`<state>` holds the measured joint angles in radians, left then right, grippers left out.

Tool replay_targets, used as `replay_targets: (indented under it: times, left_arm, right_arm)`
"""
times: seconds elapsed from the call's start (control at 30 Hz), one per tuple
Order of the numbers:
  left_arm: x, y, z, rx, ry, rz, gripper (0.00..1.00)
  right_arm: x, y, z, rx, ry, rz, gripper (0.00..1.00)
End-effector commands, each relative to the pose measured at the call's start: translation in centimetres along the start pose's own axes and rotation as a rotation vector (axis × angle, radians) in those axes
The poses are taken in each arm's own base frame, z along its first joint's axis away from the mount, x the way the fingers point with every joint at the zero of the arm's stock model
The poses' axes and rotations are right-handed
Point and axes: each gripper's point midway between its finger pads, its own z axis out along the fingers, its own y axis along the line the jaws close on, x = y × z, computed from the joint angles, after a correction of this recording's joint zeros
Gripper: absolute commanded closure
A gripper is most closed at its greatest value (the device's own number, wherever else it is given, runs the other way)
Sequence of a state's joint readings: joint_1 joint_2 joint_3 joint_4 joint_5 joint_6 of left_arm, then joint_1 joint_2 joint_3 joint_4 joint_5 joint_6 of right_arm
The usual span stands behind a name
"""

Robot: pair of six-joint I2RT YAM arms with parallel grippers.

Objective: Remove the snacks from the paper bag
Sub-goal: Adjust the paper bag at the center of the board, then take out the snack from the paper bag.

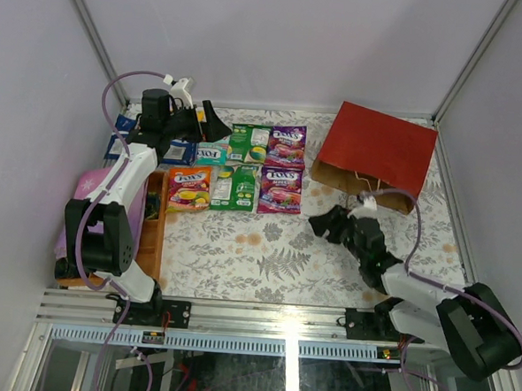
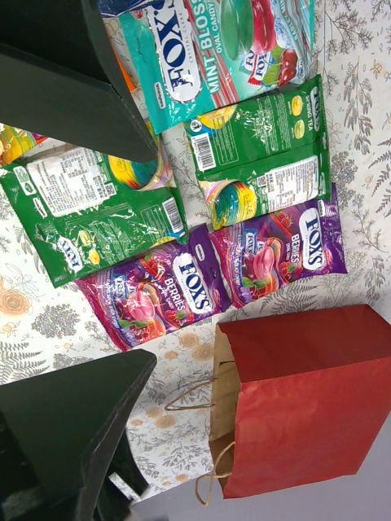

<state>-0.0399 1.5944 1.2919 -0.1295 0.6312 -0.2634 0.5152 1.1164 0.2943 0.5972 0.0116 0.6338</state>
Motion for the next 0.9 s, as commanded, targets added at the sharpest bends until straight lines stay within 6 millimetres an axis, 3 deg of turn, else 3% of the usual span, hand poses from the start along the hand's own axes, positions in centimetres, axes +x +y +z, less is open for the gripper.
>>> replay_targets:
  times: [0.0, 0.23, 0.4, 0.53, 0.6, 0.7, 0.87]
  left_arm:
    - [-1.1, -0.8, 0.1, 0.032, -0.025, 0.029, 0.00]
    - [-1.2, -1.1, 0.0, 0.039, -0.028, 0.031, 0.00]
    - [-1.2, -1.1, 0.0, 0.040, -0.028, 0.030, 0.00]
    - [-1.1, -1.1, 0.2, 0.046, -0.023, 0.023, 0.00]
    - [-1.1, -1.0, 0.2, 0.043, -0.024, 0.021, 0.00]
    - [-1.1, -0.9, 0.2, 0.037, -0.023, 0.020, 0.00]
    - [-1.0, -0.7, 0.4, 0.033, -0.019, 0.017, 0.00]
  right_arm:
    - [-0.4, 1.4, -2.2, -0.121, -0.136, 0.514, 0.31]
    - [-3.3, -3.1, -3.7, 0.019, -0.383, 0.833, 0.28]
    - [-4.6, -9.1, -5.3, 0.169, -0.564, 1.070, 0.27]
    - [-5.9, -13.6, -6.6, 0.342, -0.676, 1.111, 0.27]
    - [-7.2, -14.7, -7.1, 0.380, -0.733, 1.125, 0.27]
    - [-7.5, -16.5, -7.2, 0.489, -0.723, 1.128, 0.28]
    - [-9.1, -18.6, -7.4, 0.519, -0.795, 1.135, 0.29]
